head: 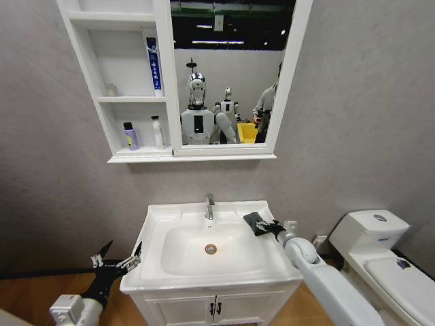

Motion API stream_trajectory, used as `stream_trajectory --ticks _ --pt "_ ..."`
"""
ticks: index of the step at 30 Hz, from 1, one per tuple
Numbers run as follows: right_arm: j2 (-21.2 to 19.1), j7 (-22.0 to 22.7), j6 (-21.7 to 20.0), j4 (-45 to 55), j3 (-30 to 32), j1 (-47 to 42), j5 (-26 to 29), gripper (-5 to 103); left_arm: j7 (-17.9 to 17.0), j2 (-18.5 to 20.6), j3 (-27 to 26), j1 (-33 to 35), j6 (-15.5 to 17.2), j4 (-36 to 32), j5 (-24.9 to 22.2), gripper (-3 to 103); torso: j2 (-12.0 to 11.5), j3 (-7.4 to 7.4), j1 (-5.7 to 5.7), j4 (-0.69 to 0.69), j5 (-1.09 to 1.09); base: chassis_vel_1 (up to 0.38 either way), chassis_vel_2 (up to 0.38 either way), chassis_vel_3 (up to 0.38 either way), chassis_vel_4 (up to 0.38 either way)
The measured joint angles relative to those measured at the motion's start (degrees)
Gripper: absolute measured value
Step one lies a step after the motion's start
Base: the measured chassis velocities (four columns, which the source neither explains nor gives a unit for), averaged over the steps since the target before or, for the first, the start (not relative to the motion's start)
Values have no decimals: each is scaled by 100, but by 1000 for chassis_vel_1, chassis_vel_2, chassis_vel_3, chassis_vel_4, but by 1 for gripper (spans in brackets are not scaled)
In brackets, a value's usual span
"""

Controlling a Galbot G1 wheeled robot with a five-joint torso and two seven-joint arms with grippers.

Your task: Move facial cleanser and shampoo from washbasin to cabinet, then wipe washbasin with towel.

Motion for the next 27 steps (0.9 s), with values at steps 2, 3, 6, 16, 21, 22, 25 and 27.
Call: stream_trajectory --ticks 2,3,6,16,21,22,25,27 --pt "13 -23 3 -85 -46 52 -11 100 0 0 0 0 0 0 0 100 0 0 0 0 0 0 0 0 0" --pt "14 -57 7 -147 -94 92 -10 100 0 0 0 0 0 0 0 100 0 0 0 0 0 0 0 0 0" --pt "18 -203 82 -314 -194 177 -8 103 0 0 0 0 0 0 0 100 0 0 0 0 0 0 0 0 0" --pt "127 -321 245 -818 -497 516 -199 68 0 0 0 0 0 0 0 100 0 -1 -1 0 0 0 0 0 0" --pt "165 -253 185 -960 -576 677 -115 52 0 0 0 0 0 0 0 100 0 -1 -1 0 -1 0 0 0 0" --pt "158 -252 148 -972 -611 707 -83 47 0 0 0 0 0 0 0 100 0 -1 -1 0 -1 0 0 0 0" --pt "138 -257 101 -967 -661 732 -41 36 0 0 0 0 0 0 0 100 0 -1 -1 -1 -1 0 0 0 0" --pt "136 -258 91 -953 -670 737 -31 30 0 0 0 0 0 0 0 100 0 -1 -1 -2 -1 0 0 0 0"
